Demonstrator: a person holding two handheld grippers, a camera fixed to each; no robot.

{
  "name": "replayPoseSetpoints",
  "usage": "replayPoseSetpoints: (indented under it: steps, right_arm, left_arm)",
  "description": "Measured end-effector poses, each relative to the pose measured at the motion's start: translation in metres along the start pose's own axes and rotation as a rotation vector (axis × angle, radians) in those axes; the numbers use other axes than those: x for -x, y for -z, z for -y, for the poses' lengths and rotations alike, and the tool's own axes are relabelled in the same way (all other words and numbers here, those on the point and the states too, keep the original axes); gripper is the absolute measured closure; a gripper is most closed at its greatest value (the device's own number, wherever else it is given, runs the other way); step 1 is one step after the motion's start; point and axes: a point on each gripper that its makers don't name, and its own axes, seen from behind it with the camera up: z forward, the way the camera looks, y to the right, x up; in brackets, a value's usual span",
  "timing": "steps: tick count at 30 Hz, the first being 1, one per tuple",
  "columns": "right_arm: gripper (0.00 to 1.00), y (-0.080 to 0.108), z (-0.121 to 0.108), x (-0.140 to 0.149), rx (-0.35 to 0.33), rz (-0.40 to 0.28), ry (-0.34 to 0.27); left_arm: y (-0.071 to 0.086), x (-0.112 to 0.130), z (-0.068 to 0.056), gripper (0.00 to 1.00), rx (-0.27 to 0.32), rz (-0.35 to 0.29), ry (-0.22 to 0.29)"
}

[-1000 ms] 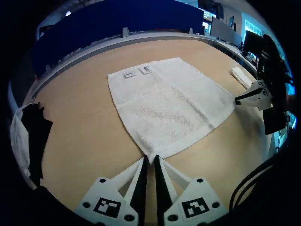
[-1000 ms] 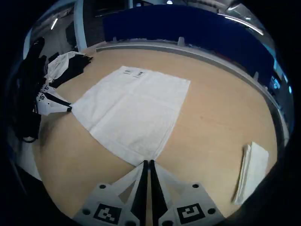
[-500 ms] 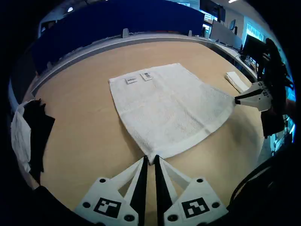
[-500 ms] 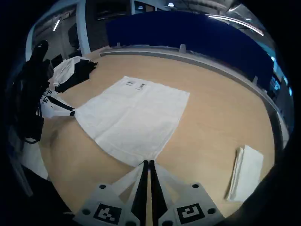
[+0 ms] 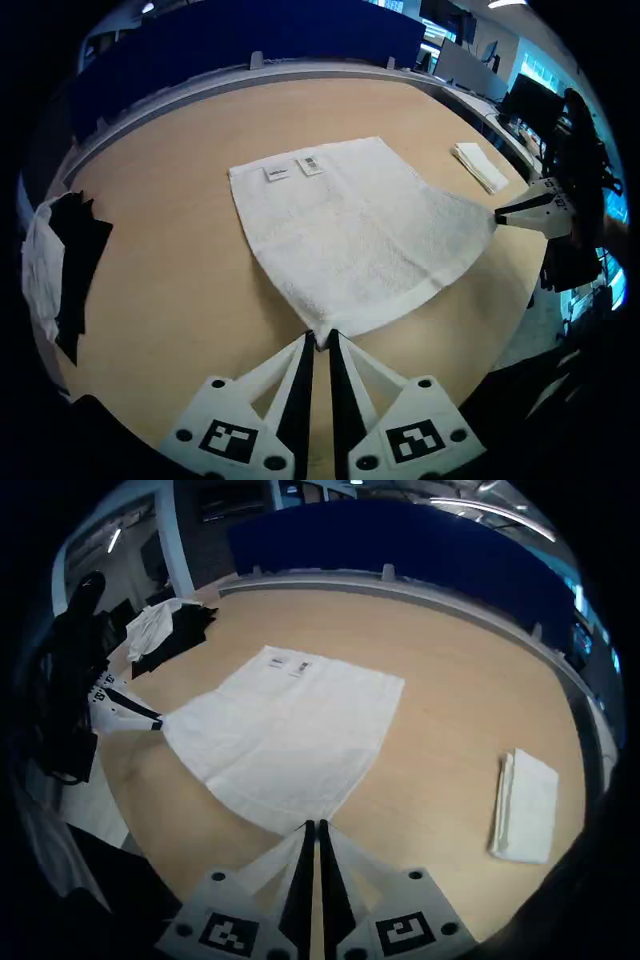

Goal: Fold towel

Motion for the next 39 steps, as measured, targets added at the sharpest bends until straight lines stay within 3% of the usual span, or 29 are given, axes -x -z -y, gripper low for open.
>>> replayPoseSetpoints:
  steps: [8, 17, 29, 39]
  right_arm:
    - [0.96, 0.007, 0.001, -0.015, -0.013, -0.012, -0.014]
    - [0.97, 0.009, -0.017, -0.066, -0.003, -0.066, 0.012]
    - [0.97, -0.007, -0.048, -0.124, 0.034, -0.101, 0.050]
    - [0.97, -0.025, -0.062, -0.137, 0.040, -0.086, 0.067]
  left_arm:
    - [0.012, -0.008, -0.001, 0.87, 0.024, 0.017, 0.019]
    - [0.020, -0.054, 0.018, 0.87, 0.021, -0.013, 0.024]
    - [0.011, -0.116, 0.047, 0.87, -0.013, -0.053, 0.001]
    - [-0.007, -0.129, 0.061, 0.87, -0.017, -0.046, -0.008]
